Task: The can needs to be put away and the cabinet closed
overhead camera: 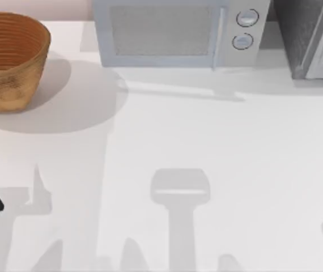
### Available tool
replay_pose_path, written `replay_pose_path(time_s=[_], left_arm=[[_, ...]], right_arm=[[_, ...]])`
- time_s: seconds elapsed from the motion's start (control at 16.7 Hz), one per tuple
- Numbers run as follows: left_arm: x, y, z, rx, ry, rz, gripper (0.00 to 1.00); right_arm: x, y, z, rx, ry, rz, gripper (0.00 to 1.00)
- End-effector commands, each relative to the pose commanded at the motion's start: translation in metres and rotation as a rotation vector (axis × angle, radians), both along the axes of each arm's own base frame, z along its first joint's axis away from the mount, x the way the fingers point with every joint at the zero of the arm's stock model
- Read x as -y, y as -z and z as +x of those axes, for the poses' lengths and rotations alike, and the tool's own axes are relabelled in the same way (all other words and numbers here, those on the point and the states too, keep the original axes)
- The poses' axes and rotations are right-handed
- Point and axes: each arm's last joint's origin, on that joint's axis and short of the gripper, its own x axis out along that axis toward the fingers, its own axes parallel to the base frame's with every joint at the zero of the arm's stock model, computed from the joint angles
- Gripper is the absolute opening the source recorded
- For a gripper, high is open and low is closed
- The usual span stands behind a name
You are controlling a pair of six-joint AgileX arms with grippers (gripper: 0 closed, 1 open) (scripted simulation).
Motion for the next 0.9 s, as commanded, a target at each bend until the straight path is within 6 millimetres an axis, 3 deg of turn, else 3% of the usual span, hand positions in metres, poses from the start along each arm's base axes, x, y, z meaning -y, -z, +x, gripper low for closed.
replay_pose_path(time_s=[0.18,0.42,0.66,0.9], left_arm=[[0.000,0.000,0.000,0.000,0.000,0.000,1.00],[0.000,0.000,0.000,0.000,0.000,0.000,1.00],[0.000,0.000,0.000,0.000,0.000,0.000,1.00],[0.000,0.000,0.000,0.000,0.000,0.000,1.00]], right_arm=[[-0.005,0.000,0.006,0.002,-0.001,0.001,1.00],[-0.032,-0.001,0.035,0.007,-0.006,0.006,1.00],[-0.082,-0.001,0.071,0.008,-0.006,0.016,1.00],[-0.148,0.000,0.095,0.005,-0.001,0.022,1.00]])
